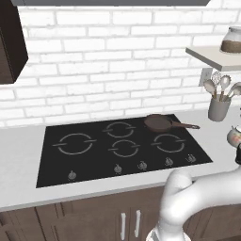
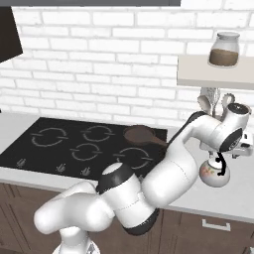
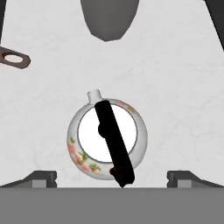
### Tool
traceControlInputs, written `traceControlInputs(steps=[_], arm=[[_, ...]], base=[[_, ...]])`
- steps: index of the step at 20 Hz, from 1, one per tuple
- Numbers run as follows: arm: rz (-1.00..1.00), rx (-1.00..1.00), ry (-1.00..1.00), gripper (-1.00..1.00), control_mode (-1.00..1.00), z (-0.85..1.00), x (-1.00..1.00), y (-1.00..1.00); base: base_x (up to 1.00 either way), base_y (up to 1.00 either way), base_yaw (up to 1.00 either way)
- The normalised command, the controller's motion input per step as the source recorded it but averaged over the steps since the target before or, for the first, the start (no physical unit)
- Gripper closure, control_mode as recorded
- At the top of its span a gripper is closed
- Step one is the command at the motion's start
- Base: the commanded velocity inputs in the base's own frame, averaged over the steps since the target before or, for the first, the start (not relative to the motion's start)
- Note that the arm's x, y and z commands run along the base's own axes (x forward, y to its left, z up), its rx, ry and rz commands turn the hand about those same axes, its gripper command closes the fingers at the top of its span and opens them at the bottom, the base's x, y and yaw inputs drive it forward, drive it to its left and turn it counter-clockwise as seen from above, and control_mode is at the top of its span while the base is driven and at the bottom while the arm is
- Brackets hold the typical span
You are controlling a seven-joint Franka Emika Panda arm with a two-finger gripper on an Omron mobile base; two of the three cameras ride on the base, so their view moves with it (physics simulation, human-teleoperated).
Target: Pick the kettle from the counter and place it on a stove burner. Then turn the burner on.
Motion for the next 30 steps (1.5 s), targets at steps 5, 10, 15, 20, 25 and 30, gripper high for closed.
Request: traceControlInputs(steps=[5, 10, 15, 20, 25, 30], arm=[[0.00, 0.00, 0.10, -1.00, -1.00, -0.36, 0.00, 0.00], [0.00, 0.00, 0.06, -1.00, -1.00, -0.25, 0.00, 0.00], [0.00, 0.00, 0.03, -1.00, -1.00, -0.24, 0.01, -0.02], [0.00, 0.07, 0.00, -1.00, -1.00, -0.13, 0.03, -0.05], [0.00, 0.10, 0.00, -1.00, -1.00, -0.02, 0.04, -0.07], [0.00, 0.00, 0.00, -1.00, -1.00, 0.00, 0.00, 0.00]], base=[[0.00, 0.00, 0.00], [0.00, 0.00, 0.00], [0.00, 0.00, 0.00], [0.00, 0.00, 0.00], [0.00, 0.00, 0.00], [0.00, 0.00, 0.00]])
